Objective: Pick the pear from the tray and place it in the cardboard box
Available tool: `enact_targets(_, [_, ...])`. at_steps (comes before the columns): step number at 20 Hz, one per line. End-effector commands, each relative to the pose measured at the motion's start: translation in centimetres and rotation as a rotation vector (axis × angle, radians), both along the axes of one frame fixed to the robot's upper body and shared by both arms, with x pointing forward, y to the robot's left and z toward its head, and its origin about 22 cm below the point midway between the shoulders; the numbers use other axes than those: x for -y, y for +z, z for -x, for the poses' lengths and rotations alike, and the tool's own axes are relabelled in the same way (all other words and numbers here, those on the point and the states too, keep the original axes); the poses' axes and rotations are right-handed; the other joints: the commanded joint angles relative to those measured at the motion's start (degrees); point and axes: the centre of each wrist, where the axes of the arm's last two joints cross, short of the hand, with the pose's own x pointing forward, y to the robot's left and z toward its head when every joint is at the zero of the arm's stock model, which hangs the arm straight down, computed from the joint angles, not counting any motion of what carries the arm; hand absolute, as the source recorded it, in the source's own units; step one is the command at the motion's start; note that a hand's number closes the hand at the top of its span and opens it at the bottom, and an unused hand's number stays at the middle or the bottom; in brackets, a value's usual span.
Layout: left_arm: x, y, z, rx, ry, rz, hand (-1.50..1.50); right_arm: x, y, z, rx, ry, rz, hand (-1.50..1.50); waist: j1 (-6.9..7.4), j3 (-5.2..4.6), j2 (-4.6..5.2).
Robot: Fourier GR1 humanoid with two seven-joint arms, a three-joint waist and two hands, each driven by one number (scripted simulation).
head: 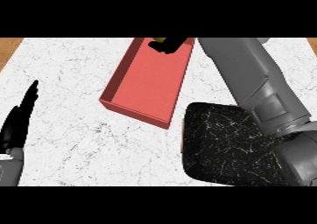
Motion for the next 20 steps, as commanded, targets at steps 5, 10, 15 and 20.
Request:
enact_targets(5, [1.2,0.3,-0.7,0.001,-0.021,0.005,0.00,-4.9,-3.4,1.3,-0.062,-0.015,0.008,1.50,1.16,-0.02,0.72])
enact_targets(10, [0.8,0.8,-1.4,0.024,-0.044,-0.024,0.00,-5.9,-3.4,1.5,-0.034,-0.082,0.105,1.50,2.85,-0.09,1.15])
enact_targets(15, [1.5,0.7,-1.5,0.020,-0.080,-0.003,0.00,-5.3,-4.8,1.4,-0.216,-0.182,0.073,-1.50,4.85,-0.12,1.49])
enact_targets(20, [2.5,1.8,-2.6,0.033,-0.086,-0.009,0.00,-5.0,-5.6,1.4,-0.256,-0.173,0.032,-1.50,5.12,-0.05,1.73])
